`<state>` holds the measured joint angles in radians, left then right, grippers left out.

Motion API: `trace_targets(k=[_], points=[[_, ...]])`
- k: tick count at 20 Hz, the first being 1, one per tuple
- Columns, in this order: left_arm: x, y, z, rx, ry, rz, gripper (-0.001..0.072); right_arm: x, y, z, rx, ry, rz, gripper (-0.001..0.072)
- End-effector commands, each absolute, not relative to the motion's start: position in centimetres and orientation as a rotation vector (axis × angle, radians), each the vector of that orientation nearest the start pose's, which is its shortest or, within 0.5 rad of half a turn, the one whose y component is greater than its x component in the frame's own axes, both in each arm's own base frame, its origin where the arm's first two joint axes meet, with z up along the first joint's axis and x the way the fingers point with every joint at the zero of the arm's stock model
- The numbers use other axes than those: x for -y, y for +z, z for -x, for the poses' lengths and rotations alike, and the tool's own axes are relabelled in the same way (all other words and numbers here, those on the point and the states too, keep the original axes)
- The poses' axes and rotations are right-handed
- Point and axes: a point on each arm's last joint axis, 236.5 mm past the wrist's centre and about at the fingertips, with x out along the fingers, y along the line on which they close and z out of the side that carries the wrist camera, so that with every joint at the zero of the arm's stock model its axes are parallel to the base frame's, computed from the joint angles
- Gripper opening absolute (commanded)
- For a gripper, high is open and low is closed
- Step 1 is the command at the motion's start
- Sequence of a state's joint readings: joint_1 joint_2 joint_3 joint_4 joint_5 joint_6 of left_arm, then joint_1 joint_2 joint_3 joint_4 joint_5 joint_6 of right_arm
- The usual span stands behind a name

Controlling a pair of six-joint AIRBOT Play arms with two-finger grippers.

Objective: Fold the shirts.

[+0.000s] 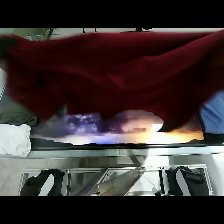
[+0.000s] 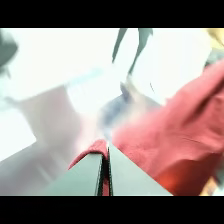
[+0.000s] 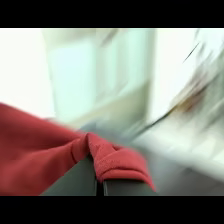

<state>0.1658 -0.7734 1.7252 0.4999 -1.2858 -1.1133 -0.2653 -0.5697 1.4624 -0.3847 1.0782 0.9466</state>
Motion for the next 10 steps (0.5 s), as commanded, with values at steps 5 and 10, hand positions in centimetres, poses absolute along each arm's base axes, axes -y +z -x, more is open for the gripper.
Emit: trace_targets(k=[5,10], points=[[16.2,46.7,-22.9,-0.175,-0.86,0.13,0.0026,-11.6,48.7,-25.9,0.114,0.658,-0.063,0.0015],[15.2,30.5,-35.8,-0.606,-0.912,0.365,0.0026,-14.1,32.9,-42.2,-0.347,0.847,-0.311,0.0016]])
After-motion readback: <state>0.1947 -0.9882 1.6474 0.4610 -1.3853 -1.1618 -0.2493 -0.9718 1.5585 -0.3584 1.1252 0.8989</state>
